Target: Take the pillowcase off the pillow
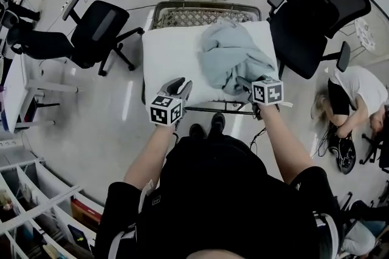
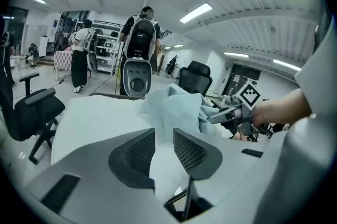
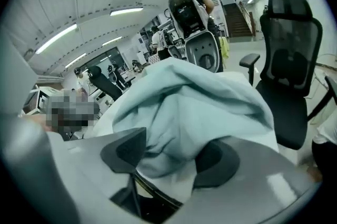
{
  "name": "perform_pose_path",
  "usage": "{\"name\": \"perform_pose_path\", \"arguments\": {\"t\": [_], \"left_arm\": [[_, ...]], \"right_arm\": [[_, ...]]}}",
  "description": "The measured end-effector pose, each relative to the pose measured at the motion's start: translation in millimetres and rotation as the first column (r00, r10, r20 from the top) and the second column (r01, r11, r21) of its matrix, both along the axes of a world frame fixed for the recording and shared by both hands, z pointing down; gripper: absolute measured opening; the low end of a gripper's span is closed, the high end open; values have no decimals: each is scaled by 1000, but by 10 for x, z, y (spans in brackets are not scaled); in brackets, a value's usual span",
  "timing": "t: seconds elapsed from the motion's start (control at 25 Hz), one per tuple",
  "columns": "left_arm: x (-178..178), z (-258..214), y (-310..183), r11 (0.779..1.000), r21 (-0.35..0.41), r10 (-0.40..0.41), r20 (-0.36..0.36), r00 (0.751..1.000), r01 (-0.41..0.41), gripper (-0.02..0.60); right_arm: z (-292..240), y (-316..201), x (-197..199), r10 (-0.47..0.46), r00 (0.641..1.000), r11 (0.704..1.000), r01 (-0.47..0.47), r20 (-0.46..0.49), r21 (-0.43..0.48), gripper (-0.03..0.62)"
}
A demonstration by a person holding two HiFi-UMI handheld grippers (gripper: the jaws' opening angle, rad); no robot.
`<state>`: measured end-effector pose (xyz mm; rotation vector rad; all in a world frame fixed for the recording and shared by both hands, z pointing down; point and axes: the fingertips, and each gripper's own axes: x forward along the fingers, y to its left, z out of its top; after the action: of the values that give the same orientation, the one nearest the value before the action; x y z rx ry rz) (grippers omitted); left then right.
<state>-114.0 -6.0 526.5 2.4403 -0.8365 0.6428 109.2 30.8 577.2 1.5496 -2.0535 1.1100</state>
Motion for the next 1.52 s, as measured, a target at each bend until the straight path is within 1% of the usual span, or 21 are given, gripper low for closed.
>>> {"name": "perform_pose_path", "arguments": {"t": [0.08,0.2,0.32,0.4,0.44,0.48,0.56,0.64,0.72,0.84,0.96,1.08,1.12,1.16,1.2,1.24,1.32,1.44,1.52], "left_arm": [[16,148,49,1000,2,-13,41,999,13,100],[-38,336,99,999,0,-43,105,994,44,103],[-227,524,182,993,-43,-102,170,980,110,104],[-373,703,237,987,-68,-128,232,964,147,104],[-431,792,240,986,-67,-133,258,957,155,104],[-470,862,219,986,-61,-136,274,952,158,86],[-504,936,95,986,-33,-145,291,946,162,68],[-530,941,-111,983,14,-179,306,935,184,66],[-576,926,-351,974,41,-226,295,928,224,64],[-636,891,-706,965,30,-260,248,933,261,58],[-628,817,-1001,970,33,-243,197,950,241,43],[-565,569,-1180,979,36,-201,123,972,198,43],[-526,455,-1212,984,37,-180,88,980,177,43],[-483,338,-1230,988,41,-153,55,987,150,42],[-441,223,-1240,992,49,-121,29,992,119,42],[-405,111,-1243,994,62,-86,13,996,85,41],[-344,-102,-1248,996,91,-16,-1,1000,16,42],[-290,-441,-1302,990,132,62,-30,998,-58,41],[-323,-679,-1368,983,162,96,-52,994,-86,41]], "right_arm": [[62,201,73,14,1000,1000,-14,-4,-7,278],[175,501,131,-4,999,1000,3,-51,-29,278],[369,740,128,-30,996,998,25,-80,-61,278],[471,741,108,-27,997,997,22,-74,-71,278],[510,703,97,-24,998,997,19,-65,-79,278],[540,651,82,-16,999,996,12,-47,-89,278],[566,526,35,2,1000,995,-2,1,-102,250],[571,405,-39,5,999,994,-1,34,-106,221],[565,281,-121,16,998,994,-10,58,-105,210],[559,75,-180,71,995,992,-62,77,-105,184],[564,-43,-180,114,991,985,-105,64,-138,176],[500,62,-146,142,988,971,-127,63,-201,176],[444,127,-111,165,983,968,-147,74,-205,161],[369,196,-60,198,976,964,-178,87,-199,120],[282,265,4,240,966,958,-218,100,-188,94],[185,327,76,286,952,949,-265,109,-172,81],[-44,410,236,376,919,924,-362,116,-125,63],[-522,347,427,467,877,882,-471,113,8,33],[-907,185,408,477,870,862,-491,128,123,11]]}}
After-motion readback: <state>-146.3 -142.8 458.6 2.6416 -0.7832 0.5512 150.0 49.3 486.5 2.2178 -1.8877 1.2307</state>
